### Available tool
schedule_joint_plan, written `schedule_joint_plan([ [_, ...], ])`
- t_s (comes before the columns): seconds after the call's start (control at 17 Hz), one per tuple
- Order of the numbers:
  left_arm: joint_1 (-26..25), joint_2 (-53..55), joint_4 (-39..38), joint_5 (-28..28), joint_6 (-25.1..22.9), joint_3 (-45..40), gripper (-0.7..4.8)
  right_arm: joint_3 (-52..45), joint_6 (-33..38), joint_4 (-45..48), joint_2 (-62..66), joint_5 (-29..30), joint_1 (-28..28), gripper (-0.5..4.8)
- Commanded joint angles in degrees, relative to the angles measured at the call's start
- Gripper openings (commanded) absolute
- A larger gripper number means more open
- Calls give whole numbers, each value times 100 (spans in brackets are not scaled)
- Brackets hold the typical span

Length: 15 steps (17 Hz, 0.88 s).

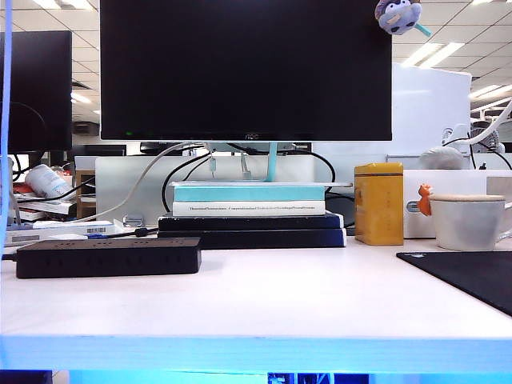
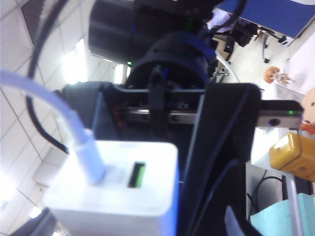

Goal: Plug the white charger into the left socket.

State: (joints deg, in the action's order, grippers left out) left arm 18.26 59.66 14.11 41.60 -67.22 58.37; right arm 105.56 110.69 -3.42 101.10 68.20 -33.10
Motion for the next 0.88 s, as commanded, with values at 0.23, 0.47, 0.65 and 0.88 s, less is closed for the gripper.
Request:
schedule_joint_plan([
  [0.23,4,-13,269,129,326,24,479,39,-42,160,24,52,-15,255],
  [0.47,4,-13,267,129,382,24,479,39,-39,162,24,52,-20,255],
  [0.65,4,-13,249,129,431,24,425,42,-37,162,26,52,-20,255],
  [0.88,4,-11,221,129,428,24,361,39,-39,168,26,52,-20,256],
])
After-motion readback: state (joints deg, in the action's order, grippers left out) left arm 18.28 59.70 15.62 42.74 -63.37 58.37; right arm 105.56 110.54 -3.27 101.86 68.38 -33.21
